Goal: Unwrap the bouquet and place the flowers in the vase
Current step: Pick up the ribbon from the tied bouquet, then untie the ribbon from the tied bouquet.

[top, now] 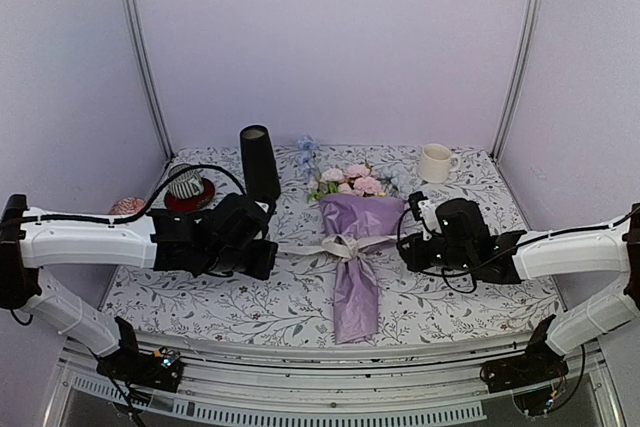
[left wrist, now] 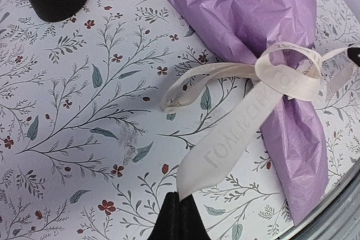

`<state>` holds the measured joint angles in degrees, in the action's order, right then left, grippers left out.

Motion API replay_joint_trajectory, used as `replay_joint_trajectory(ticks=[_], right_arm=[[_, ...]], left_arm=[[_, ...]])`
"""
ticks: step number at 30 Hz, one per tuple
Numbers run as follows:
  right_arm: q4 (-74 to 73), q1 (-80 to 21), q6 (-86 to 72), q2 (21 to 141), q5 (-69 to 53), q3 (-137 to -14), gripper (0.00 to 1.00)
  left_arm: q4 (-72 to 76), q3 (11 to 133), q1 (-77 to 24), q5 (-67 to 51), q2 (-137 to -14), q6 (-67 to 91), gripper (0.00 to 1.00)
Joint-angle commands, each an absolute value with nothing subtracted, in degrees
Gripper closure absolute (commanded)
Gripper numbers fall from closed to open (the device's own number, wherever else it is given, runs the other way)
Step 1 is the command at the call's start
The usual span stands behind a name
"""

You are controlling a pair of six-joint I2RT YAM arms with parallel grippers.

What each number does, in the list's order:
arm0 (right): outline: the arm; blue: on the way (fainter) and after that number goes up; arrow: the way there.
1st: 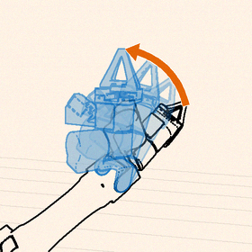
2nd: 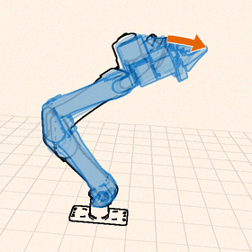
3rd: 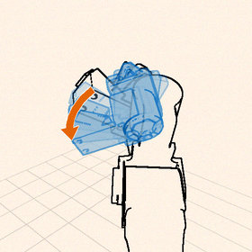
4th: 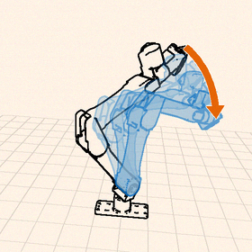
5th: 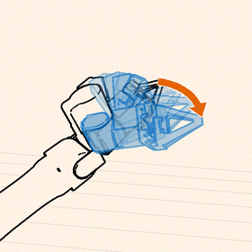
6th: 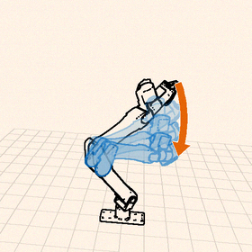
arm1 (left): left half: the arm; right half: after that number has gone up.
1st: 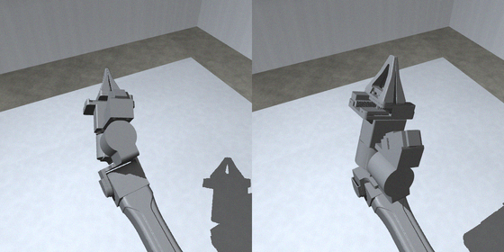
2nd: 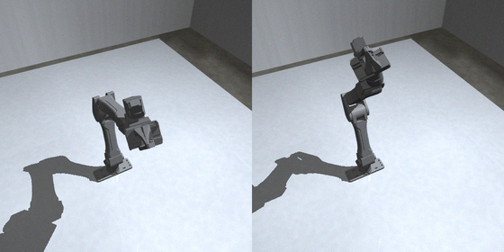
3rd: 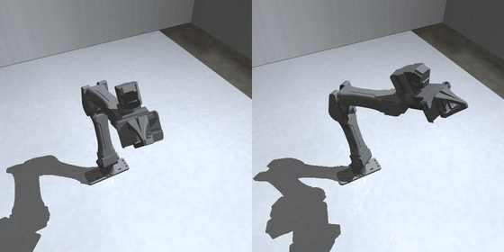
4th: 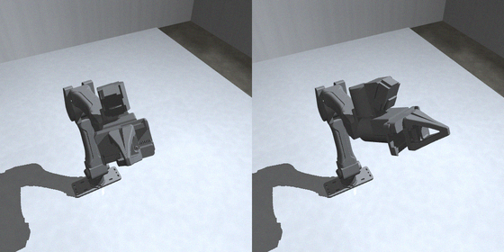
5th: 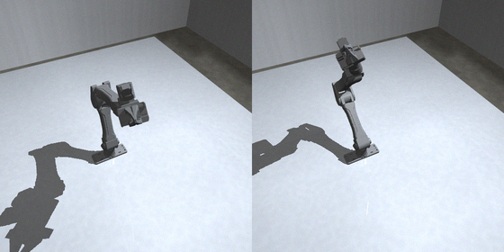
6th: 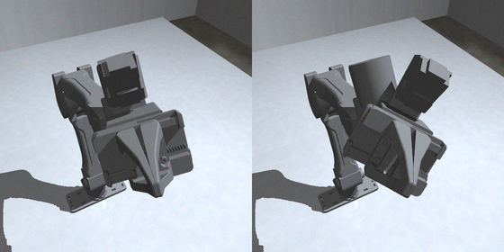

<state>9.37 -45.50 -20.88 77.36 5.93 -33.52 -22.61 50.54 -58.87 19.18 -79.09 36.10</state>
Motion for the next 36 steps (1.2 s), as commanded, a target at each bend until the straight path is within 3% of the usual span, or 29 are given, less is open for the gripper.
replay_joint_trajectory(ticks=[1, 36], right_arm=[[8.0, -44.4, -23.7, 73.8, 10.5, -31.6, 0.98], [-2.4, -37.7, -31.2, 57.9, 22.6, -27.1, 0.97]], left_arm=[[-23.4, 48.3, -57.3, 20.6, -74.8, 37.7, 1.00], [-22.0, 44.3, -54.7, 17.9, -65.9, 38.5, 1.00]])
